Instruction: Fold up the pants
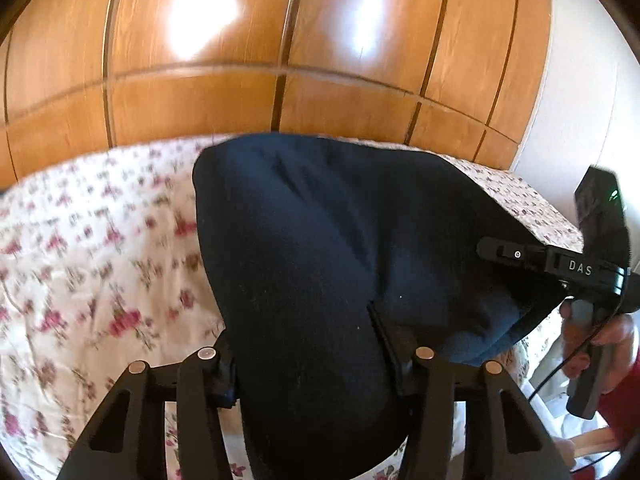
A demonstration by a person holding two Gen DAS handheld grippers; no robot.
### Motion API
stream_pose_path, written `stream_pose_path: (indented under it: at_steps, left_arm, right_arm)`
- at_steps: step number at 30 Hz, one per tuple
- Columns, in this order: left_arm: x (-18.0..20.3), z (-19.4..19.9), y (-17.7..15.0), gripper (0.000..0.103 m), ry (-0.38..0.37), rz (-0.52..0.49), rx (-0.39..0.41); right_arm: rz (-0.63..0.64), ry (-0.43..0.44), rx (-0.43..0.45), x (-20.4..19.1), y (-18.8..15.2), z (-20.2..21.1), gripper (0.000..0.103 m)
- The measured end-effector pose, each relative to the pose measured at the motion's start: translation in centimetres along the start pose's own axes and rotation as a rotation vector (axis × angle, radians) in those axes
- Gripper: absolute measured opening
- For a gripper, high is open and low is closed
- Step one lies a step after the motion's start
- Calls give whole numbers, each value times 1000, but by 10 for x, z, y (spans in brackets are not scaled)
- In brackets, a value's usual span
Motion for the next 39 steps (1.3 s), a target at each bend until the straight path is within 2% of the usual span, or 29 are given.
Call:
stream_pose_path:
  at_steps: [5, 10, 15, 19, 23, 25, 27, 30, 35, 39]
  left_arm:
    - [-6, -6, 29, 52, 41, 5, 35]
    - [-26, -20, 78, 52, 78, 11, 74]
    - [-40, -58, 126, 52, 118, 37, 86]
    - [-58, -90, 148, 53, 104, 101, 69]
    - [-71, -128, 163, 53, 117, 89, 34]
    - [-75, -136, 162, 55, 130, 54, 52]
    - [-79, -144, 158, 62, 126, 39, 67]
    - [-89, -145, 159, 69, 106, 71, 60]
    - [-85, -143, 156, 74, 143, 65, 59]
    - [-88, -143, 156, 87, 187, 79, 57]
  right_arm:
    - [85, -5, 89, -16, 32, -1, 53]
    - [68, 12, 112, -8, 82, -26, 53]
    - [97, -19, 148, -6, 130, -47, 53]
    - [98, -48, 155, 4, 169, -74, 53]
    - [82, -85, 124, 20, 181, -102, 53]
    - [72, -129, 111, 32, 182, -118, 54]
    - [44, -151, 96, 46, 177, -130, 59]
    - [0, -127, 92, 54, 178, -133, 65]
    - [44, -213, 102, 46, 176, -135, 67]
    - [51, -255, 114, 45, 176, -133, 72]
Point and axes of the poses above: each gripper's, at about its wrist camera, not at the fingertips, and z roughly against the way its jaws point, x to its right, y to its top, the point moved 6 cm from there along -z, roughly the way its jaws point, and after that the axes turned 11 degrees about -x, right-handed, at the moved point
